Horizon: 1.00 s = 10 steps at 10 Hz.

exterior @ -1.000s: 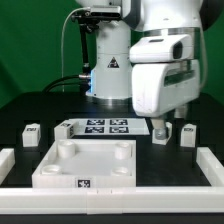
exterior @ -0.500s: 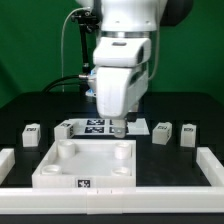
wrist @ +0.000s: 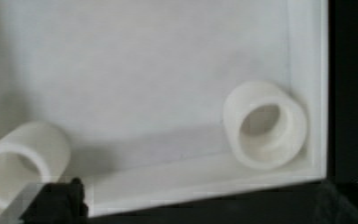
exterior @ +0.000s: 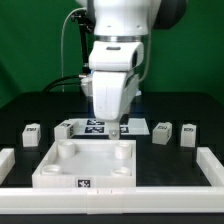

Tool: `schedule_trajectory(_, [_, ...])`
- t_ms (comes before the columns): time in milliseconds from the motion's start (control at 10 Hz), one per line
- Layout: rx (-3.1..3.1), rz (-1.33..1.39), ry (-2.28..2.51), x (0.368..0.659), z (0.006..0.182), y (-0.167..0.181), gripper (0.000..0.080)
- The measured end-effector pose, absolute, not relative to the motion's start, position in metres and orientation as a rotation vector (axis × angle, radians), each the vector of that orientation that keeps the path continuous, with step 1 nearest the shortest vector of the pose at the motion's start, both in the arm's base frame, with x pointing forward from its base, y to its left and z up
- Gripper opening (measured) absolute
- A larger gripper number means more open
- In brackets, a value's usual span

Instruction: Assemble one leg

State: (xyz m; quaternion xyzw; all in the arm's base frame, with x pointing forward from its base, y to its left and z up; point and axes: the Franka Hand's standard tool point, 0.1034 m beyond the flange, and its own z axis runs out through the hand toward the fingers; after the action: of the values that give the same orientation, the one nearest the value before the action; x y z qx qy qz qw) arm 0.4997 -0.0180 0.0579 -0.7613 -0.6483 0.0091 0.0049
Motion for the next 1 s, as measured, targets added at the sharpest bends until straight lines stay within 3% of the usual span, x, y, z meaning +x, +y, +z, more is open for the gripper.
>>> schedule_trajectory(200, [-2.297, 0.025, -2.107, 0.468, 0.033, -0.037, 0.0649])
schedule_trajectory(400, [-2.300, 0.055, -2.057, 0.455, 0.014, -0.047, 0.0649])
schedule_trajectory(800, [-2.305, 0.059, -2.046, 0.456, 0.010, -0.050, 0.0649])
schedule_trajectory(1000, [-2.305, 0.059, -2.045, 0.456, 0.010, -0.050, 0.0398])
